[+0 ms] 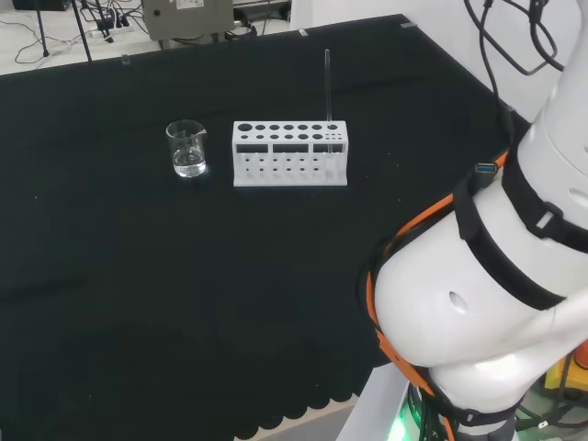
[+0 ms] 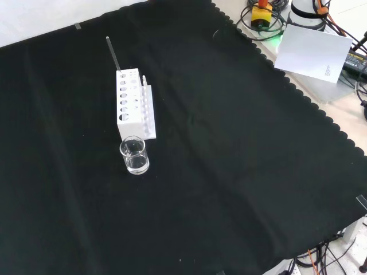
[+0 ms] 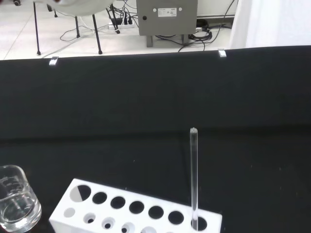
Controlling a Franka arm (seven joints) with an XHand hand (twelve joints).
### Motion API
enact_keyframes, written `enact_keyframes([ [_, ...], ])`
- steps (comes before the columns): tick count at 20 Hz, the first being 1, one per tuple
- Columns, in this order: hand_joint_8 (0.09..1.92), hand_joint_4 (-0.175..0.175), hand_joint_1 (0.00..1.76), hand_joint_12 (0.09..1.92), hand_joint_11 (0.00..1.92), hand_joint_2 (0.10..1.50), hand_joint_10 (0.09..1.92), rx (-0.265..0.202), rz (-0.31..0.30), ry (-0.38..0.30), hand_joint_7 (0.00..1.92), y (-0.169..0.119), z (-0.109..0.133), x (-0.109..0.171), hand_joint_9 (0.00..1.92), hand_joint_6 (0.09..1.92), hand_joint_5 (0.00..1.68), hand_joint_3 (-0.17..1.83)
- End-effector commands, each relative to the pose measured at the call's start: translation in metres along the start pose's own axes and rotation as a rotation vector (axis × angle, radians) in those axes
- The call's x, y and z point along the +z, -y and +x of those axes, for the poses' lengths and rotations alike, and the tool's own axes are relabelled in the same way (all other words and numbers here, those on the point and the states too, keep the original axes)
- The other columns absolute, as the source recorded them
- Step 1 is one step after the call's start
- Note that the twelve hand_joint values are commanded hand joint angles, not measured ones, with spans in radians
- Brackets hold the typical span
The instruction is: Take the glass rod from the white test tube rack.
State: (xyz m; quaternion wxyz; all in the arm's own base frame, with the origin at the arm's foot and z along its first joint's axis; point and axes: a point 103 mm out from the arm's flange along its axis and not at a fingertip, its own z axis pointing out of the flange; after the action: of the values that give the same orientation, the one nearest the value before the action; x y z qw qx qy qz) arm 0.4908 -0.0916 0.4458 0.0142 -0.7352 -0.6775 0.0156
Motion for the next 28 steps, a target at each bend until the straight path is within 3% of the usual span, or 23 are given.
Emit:
enact_keyframes([
  [1, 0.87, -0.151, 0.72, 1.41, 0.39, 0.74, 0.81, -0.022, 0.026, -0.003, 0.32, -0.034, -0.011, 0.012, 0.49, 0.09, 0.34, 0.66],
  [8, 0.87, -0.154, 0.73, 1.42, 0.39, 0.75, 0.81, -0.045, 0.029, -0.028, 0.33, -0.058, -0.018, 0.037, 0.52, 0.09, 0.35, 0.66],
  [15, 0.87, -0.157, 0.74, 1.41, 0.42, 0.76, 0.79, -0.079, 0.033, -0.030, 0.39, -0.062, -0.017, 0.061, 0.58, 0.09, 0.38, 0.65],
  [28, 0.86, -0.160, 0.76, 1.40, 0.45, 0.76, 0.78, -0.059, 0.081, -0.041, 0.45, -0.073, -0.025, 0.100, 0.67, 0.11, 0.40, 0.65],
])
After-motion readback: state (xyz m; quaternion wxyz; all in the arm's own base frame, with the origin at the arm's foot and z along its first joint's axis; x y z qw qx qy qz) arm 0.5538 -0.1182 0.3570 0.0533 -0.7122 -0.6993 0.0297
